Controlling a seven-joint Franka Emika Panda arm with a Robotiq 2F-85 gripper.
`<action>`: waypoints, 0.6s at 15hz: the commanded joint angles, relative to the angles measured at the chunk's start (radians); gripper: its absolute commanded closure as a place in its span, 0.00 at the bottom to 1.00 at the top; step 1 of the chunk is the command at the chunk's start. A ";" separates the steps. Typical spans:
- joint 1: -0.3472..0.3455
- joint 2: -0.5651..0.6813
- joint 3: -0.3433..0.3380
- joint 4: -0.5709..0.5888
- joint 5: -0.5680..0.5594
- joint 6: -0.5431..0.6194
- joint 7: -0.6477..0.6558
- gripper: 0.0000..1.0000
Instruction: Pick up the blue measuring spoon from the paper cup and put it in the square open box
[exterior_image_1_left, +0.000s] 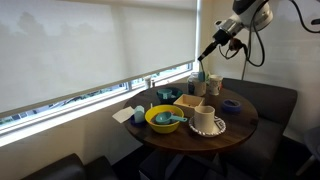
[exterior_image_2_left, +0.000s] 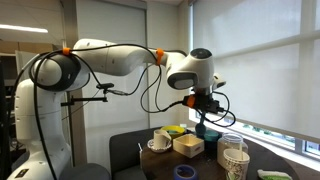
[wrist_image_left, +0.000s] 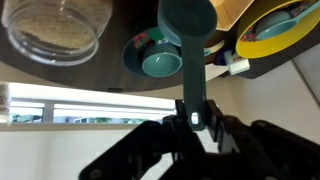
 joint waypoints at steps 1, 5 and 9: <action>0.043 -0.018 0.003 -0.114 0.081 0.009 -0.028 0.94; 0.085 -0.028 0.019 -0.177 0.162 0.024 -0.096 0.94; 0.109 0.001 0.031 -0.189 0.217 0.106 -0.165 0.94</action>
